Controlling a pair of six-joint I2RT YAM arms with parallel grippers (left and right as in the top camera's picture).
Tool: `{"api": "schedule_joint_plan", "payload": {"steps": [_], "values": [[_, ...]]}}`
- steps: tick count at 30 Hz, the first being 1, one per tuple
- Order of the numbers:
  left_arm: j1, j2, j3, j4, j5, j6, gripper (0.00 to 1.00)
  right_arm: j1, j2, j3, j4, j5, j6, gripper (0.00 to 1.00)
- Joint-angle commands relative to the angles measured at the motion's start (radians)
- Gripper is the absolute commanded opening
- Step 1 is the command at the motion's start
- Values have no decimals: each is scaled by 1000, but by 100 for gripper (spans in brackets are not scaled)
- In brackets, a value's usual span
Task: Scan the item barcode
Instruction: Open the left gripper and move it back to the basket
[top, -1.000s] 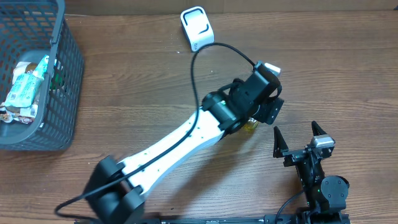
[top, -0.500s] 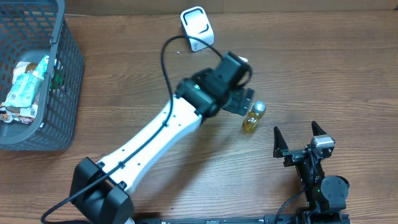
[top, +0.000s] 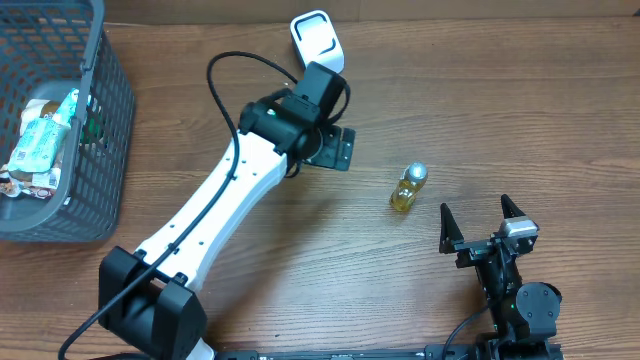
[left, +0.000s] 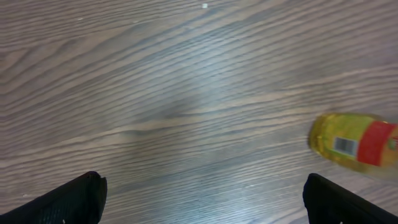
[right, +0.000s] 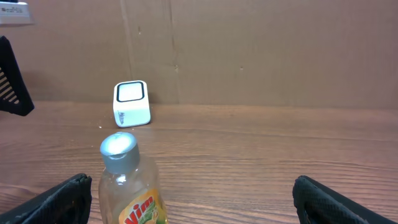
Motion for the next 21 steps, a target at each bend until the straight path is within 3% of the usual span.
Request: {"api": "schedule_joint_plan", "payload": {"steps": [1, 12, 21], "values": [[22, -11, 14, -6, 12, -6, 100, -3, -9, -11, 3, 10, -4, 100], [70, -35, 15, 0, -21, -6, 100, -3, -9, -11, 3, 10, -4, 100], [241, -211, 15, 40, -71, 65, 100, -3, -9, -11, 3, 10, -4, 100]]}}
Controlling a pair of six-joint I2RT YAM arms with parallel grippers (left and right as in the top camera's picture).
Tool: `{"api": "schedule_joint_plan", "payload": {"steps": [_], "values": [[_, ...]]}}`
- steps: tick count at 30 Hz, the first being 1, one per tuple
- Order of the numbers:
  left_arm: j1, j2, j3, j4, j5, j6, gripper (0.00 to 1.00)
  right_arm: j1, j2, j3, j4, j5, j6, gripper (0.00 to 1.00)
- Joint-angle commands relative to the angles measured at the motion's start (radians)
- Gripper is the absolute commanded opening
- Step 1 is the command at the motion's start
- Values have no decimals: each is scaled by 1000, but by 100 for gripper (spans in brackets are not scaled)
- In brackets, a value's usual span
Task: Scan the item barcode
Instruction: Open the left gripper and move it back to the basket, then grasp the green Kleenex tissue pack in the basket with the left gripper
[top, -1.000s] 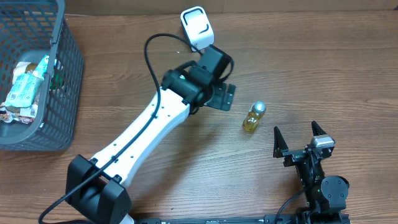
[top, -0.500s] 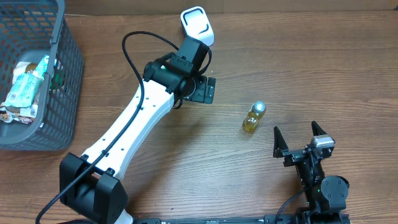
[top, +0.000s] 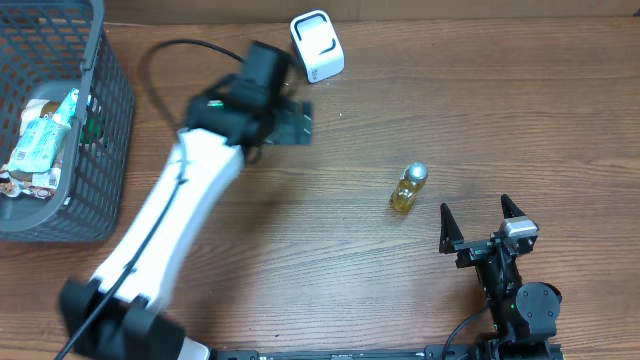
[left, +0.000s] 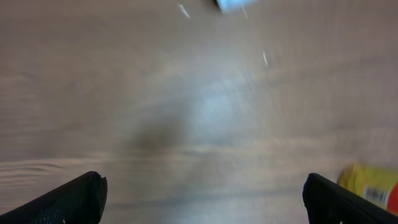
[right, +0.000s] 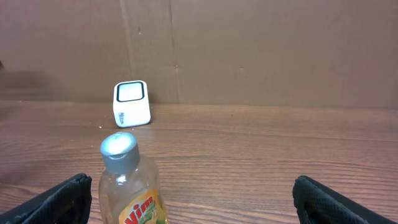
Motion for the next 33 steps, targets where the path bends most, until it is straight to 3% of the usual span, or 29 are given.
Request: {"api": "schedule_joint_plan", "payload": {"steps": [1, 7, 20, 24, 29, 33], "values": [[83, -121, 15, 22, -32, 80, 100, -3, -9, -11, 3, 10, -4, 100], [245, -240, 15, 113, -86, 254, 100, -3, -9, -11, 3, 10, -4, 100], [603, -274, 15, 196, -97, 270, 100, -3, -9, -11, 3, 10, -4, 100], [708, -274, 15, 209, -19, 275, 100, -3, -9, -11, 3, 10, -4, 100], [851, -252, 23, 277, 202, 270, 100, -3, -9, -11, 3, 10, -4, 100], [941, -177, 100, 245, 272, 244, 98, -3, -9, -11, 3, 10, -4, 100]]}}
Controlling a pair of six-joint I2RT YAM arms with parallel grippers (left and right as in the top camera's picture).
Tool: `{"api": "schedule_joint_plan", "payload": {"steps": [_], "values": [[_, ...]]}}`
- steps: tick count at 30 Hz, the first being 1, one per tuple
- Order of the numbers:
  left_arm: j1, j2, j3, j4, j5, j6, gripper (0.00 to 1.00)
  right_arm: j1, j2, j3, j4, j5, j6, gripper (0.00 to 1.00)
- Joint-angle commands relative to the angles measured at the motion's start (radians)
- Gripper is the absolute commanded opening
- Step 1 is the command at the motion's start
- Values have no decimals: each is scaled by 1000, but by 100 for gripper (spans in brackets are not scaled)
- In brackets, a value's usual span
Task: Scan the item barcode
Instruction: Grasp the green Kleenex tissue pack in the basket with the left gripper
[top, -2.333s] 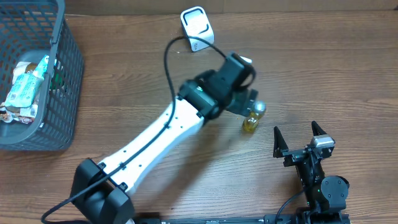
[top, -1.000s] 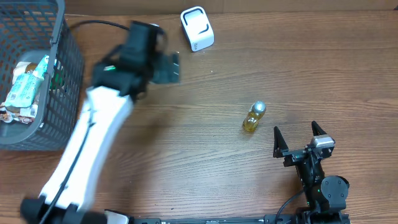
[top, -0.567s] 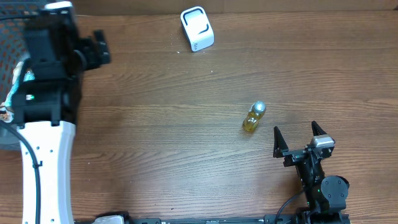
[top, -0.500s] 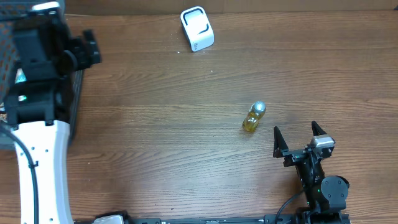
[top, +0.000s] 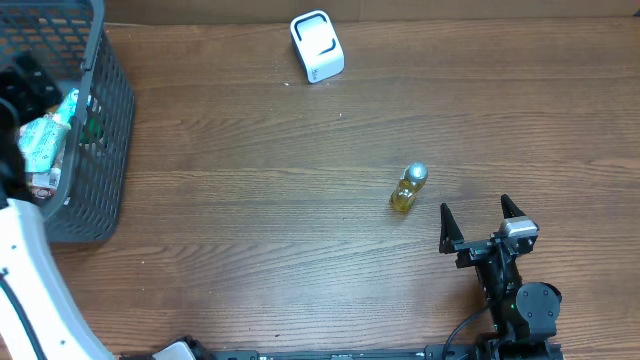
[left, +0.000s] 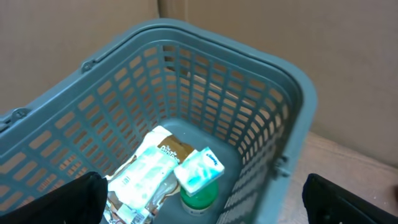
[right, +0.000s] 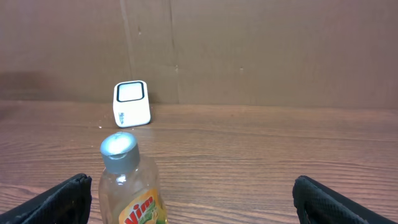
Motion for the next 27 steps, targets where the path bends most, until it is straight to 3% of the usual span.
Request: {"api": "schedule_joint_plan", "payload": {"steps": [1, 8, 27], "values": [[57, 82, 87, -24, 135, -3, 98, -3, -9, -11, 3, 10, -4, 100], [99, 237, 140, -32, 256, 52, 100, -3, -9, -11, 3, 10, -4, 100], [110, 560, 140, 86, 259, 238, 100, -3, -9, -11, 3, 10, -4, 100]]}}
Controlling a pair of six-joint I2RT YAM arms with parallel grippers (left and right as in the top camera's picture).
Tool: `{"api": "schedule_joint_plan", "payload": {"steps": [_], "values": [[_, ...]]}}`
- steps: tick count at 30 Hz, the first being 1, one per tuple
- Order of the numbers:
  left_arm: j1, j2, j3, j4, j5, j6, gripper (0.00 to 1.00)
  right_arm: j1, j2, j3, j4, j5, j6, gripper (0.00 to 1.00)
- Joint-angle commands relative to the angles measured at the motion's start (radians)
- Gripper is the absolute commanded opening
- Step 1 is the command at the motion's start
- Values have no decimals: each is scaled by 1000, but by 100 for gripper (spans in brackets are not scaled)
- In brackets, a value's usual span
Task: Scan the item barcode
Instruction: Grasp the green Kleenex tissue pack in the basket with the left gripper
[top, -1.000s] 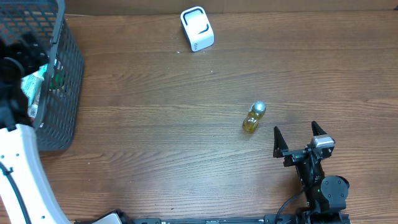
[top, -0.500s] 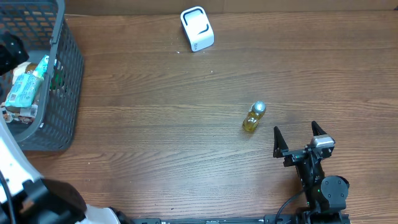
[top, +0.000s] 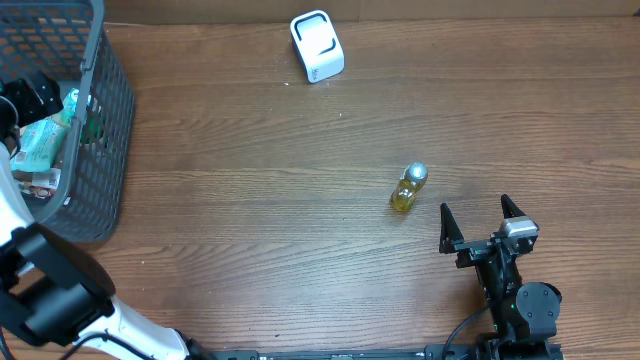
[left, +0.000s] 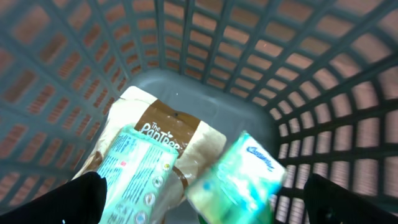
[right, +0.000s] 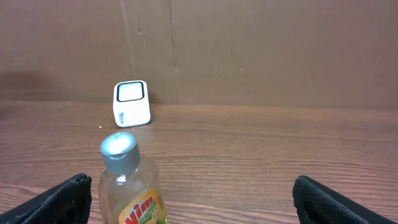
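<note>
A grey mesh basket (top: 103, 118) stands at the table's left edge. My left gripper (top: 30, 95) is down inside it, open (left: 202, 200), close above a teal-green box (left: 239, 177), a mint packet (left: 134, 171) and a brown pouch (left: 171, 134). Nothing is between its fingers. The white scanner (top: 317, 45) stands at the back of the table, and the right wrist view shows it too, the scanner (right: 132, 103) being in front of the cardboard wall. My right gripper (top: 482, 222) rests open (right: 193, 202) at the front right.
A yellow dish-soap bottle (top: 408, 189) with a grey cap stands on the table just left of the right gripper, and it fills the lower left of the right wrist view as the bottle (right: 130, 180). Basket walls (left: 298, 74) enclose the left gripper.
My left gripper was above the basket's rim, looking down into it. Now it is lower, inside the basket and close over the packets. The right arm, bottle and scanner have not moved.
My left gripper was open and empty over the middle of the table, with the bottle to its right. It then stood further left near the scanner, later above the basket, and now inside it. The right gripper stayed open by the bottle.
</note>
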Motion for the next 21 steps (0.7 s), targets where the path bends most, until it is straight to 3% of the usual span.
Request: {"api": "schedule_joint_plan", "payload": {"steps": [1, 6, 18, 21], "values": [[3, 58, 24, 21, 34, 63, 100, -3, -9, -11, 3, 10, -3, 100], [3, 114, 24, 29, 155, 132, 100, -3, -9, -11, 3, 10, -3, 100], [-10, 165, 23, 2, 157, 143, 100, -3, -9, -11, 3, 10, -3, 100], [-19, 172, 22, -3, 157, 142, 93, -3, -9, -11, 3, 10, -3, 100]]}}
